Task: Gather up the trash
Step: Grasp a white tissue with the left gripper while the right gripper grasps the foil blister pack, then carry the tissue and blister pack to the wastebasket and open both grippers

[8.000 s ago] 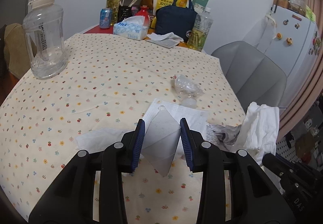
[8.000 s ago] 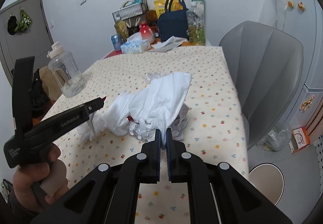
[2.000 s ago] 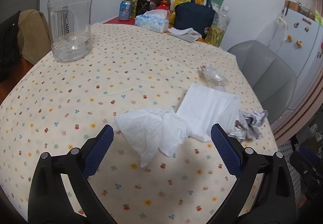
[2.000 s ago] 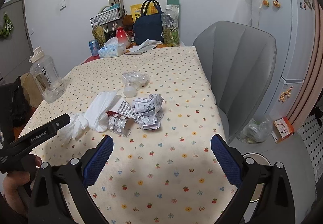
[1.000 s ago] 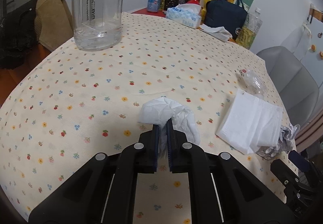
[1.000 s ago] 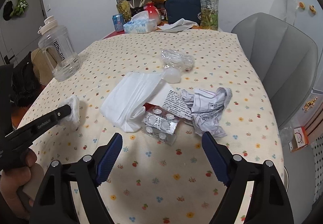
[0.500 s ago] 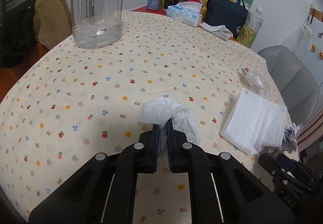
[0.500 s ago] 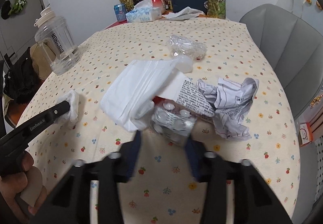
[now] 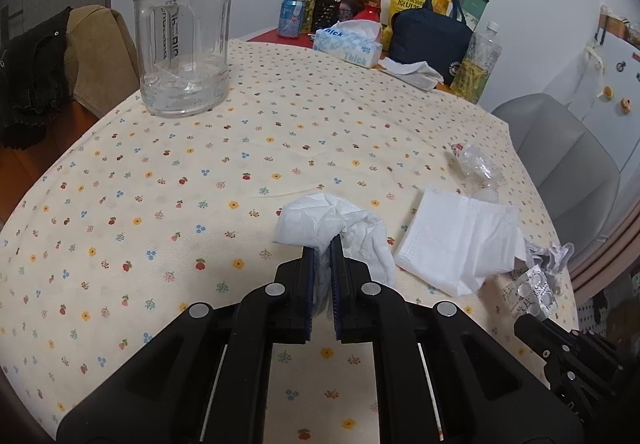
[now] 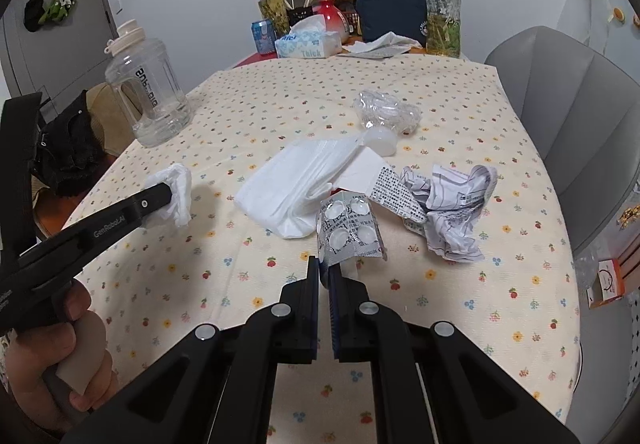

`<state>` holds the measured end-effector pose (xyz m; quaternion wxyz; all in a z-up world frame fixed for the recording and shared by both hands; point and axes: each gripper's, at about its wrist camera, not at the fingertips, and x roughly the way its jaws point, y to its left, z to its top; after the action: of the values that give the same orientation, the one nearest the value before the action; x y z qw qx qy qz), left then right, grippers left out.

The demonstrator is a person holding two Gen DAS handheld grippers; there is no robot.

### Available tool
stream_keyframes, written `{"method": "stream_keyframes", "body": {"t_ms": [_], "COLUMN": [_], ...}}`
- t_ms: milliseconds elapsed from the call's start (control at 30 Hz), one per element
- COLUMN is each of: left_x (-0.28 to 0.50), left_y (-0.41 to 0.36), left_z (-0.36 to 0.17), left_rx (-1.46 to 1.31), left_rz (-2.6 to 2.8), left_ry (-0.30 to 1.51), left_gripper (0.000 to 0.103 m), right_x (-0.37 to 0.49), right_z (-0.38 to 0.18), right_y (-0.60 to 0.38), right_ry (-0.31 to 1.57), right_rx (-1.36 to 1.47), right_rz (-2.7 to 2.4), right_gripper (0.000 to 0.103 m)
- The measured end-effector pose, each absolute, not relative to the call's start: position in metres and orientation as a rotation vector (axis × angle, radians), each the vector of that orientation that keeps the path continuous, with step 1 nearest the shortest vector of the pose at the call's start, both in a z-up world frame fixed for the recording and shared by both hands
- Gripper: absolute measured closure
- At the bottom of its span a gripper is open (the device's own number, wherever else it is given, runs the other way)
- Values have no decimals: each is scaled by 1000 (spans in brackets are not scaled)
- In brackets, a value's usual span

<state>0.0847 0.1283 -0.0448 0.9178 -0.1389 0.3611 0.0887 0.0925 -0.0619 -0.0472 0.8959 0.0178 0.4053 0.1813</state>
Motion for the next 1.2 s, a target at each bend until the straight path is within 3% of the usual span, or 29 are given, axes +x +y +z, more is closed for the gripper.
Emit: {"method": "stream_keyframes", "body": {"t_ms": [700, 1200], "left_x": [89, 103], "left_y": [23, -72], "left_z": [-7, 0], "left_rx": [-167, -63], "left_rz": [26, -104], "left_ry": [690, 696], "left_gripper": [95, 95], "right_x": [59, 52], "right_z": [-9, -11], "right_y": [-161, -249], "right_ry": [748, 726], "right_rx": [126, 208], "right_rz": [262, 125], "right_gripper": [97, 97]}}
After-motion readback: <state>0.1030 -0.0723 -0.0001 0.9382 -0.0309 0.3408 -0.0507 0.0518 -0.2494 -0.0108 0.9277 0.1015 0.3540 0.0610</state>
